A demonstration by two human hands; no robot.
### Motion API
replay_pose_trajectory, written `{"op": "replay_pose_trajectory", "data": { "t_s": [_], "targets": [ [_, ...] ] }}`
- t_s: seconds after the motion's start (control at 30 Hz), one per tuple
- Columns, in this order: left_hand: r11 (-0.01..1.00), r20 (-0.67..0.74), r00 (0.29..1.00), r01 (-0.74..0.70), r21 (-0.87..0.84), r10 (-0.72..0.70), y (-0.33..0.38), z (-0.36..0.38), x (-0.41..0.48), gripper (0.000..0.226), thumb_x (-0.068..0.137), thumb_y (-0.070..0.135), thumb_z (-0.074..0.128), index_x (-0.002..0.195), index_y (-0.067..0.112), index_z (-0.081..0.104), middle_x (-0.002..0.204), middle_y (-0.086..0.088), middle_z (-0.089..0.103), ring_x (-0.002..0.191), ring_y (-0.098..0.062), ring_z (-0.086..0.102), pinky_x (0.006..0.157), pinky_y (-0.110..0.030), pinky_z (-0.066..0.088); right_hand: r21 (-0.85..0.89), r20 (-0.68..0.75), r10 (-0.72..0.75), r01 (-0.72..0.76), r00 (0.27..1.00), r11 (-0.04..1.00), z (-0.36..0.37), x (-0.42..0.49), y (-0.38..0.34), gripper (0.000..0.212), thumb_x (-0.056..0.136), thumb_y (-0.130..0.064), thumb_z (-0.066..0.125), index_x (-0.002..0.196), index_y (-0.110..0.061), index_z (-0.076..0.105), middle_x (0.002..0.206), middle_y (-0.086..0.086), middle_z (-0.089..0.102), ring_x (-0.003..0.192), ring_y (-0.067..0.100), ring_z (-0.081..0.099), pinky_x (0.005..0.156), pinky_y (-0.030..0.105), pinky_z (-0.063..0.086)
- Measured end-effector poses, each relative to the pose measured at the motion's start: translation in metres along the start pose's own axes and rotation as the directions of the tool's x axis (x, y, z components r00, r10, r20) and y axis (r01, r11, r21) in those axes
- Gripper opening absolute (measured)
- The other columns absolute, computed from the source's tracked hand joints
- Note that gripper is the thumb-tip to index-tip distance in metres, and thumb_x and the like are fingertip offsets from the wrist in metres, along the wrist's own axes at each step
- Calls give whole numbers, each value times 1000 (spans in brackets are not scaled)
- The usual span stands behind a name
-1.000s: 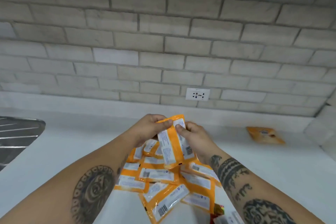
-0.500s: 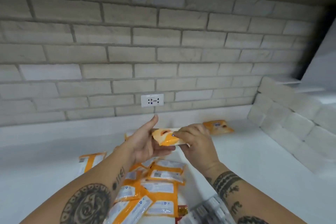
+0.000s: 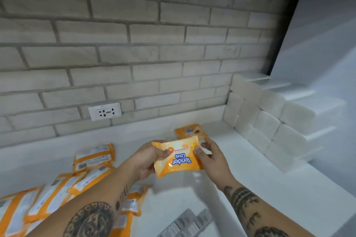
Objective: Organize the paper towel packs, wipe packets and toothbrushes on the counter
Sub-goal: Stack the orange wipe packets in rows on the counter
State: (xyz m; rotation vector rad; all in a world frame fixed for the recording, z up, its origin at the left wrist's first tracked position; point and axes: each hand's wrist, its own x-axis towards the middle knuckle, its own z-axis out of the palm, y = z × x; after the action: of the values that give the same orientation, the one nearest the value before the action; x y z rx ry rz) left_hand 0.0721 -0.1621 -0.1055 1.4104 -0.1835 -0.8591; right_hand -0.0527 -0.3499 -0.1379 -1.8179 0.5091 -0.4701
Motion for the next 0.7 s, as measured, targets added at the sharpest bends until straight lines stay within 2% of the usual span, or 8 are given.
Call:
{"op": "replay_pose_trajectory", "data": {
  "t_s": [0.1, 0.2, 0.27, 0.37, 0.43, 0.5, 0.57, 0.7],
  "targets": [
    [990, 101, 995, 11, 139, -26, -1, 25, 27, 43, 79, 1, 76, 120, 4, 64, 109, -20, 76, 92, -33, 74, 80, -41, 60, -49, 71, -36, 40, 997, 998, -25, 26, 11, 60, 91, -38, 76, 144, -33, 49, 141, -19, 52, 120, 1, 55, 85, 13, 46],
    [965, 177, 983, -11, 264, -37, 4, 51, 51, 48, 67, 11, 80, 114, 10, 69, 104, -15, 77, 89, -28, 75, 76, -33, 57, -153, 363, -22, 83, 931, 985, -49, 52, 12, 51, 87, -36, 80, 134, -34, 59, 125, -17, 64, 110, -3, 61, 83, 7, 47],
    [949, 152, 988, -45, 311, -3, 9, 70, 68, 51, 67, 11, 84, 115, 11, 67, 98, -10, 78, 86, -24, 75, 74, -32, 58, -188, 463, 27, 68, 886, 980, -57, 67, 18, 35, 85, -37, 82, 117, -34, 68, 106, -14, 75, 98, 3, 70, 87, 22, 56],
    [962, -61, 992, -88, 259, 107, 11, 92, 94, 40, 83, 17, 83, 117, 13, 63, 95, -5, 79, 78, -19, 75, 70, -32, 61, -60, 323, 87, -71, 943, 996, -66, 89, 35, 33, 78, -37, 86, 103, -21, 71, 97, -2, 80, 90, 19, 76, 91, 47, 60],
    [983, -104, 991, -66, 171, 85, 9, 95, 105, 39, 91, 34, 75, 122, 16, 63, 104, -4, 79, 87, -21, 73, 88, -39, 59, 111, 209, 184, -210, 960, 971, -70, 98, 43, 30, 82, -31, 85, 104, -16, 71, 96, 2, 80, 88, 22, 76, 92, 54, 59],
    [983, -58, 998, 8, 186, 3, -1, 98, 113, 42, 90, 43, 74, 122, 20, 63, 110, -2, 78, 92, -21, 73, 93, -41, 57, 311, 188, 285, -332, 940, 890, -70, 105, 49, 29, 88, -27, 80, 110, -11, 70, 99, 6, 80, 90, 27, 77, 82, 50, 62],
    [970, -62, 997, 68, 235, -55, -18, 105, 119, 38, 89, 38, 76, 120, 21, 62, 105, -3, 79, 88, -19, 74, 87, -39, 59, 463, 231, 331, -402, 915, 790, -67, 107, 52, 27, 93, -21, 75, 116, -8, 69, 104, 10, 79, 94, 31, 77, 75, 43, 61],
    [974, -147, 988, 71, 213, -39, -42, 110, 136, 17, 94, 20, 72, 108, 20, 62, 92, -3, 77, 71, -15, 69, 68, -31, 58, 485, 303, 410, -509, 860, 711, -60, 110, 67, 28, 94, -27, 74, 117, -12, 69, 107, 8, 79, 97, 26, 77, 76, 37, 62]
  ]
}}
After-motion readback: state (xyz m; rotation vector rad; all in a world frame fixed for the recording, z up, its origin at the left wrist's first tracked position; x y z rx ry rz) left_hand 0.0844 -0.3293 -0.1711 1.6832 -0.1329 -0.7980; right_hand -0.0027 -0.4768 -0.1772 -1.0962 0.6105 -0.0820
